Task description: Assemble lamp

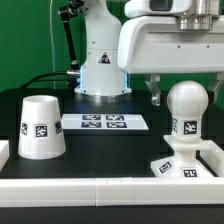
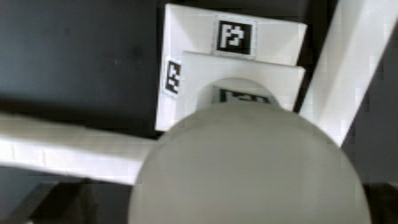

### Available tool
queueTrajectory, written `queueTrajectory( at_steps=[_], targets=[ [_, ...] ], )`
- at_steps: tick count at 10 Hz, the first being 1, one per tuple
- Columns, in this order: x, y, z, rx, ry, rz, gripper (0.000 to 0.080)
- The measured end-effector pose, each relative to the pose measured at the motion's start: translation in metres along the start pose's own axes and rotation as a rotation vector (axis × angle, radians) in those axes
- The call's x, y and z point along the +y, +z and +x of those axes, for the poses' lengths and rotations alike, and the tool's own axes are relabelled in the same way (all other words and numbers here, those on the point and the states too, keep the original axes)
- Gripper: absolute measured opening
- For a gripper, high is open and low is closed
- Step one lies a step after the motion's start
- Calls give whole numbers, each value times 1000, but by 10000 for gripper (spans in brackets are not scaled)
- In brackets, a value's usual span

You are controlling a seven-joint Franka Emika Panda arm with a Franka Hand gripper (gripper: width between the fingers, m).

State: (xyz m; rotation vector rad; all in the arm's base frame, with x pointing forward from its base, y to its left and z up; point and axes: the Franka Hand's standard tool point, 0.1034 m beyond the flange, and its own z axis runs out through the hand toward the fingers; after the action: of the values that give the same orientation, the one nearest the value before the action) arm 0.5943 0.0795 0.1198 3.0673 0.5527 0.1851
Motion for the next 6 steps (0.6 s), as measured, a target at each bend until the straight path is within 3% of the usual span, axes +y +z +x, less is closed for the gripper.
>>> queueTrajectory(
  at_steps=[6],
  targets=[
    [-1, 1, -1, -22, -582, -29, 698]
  ],
)
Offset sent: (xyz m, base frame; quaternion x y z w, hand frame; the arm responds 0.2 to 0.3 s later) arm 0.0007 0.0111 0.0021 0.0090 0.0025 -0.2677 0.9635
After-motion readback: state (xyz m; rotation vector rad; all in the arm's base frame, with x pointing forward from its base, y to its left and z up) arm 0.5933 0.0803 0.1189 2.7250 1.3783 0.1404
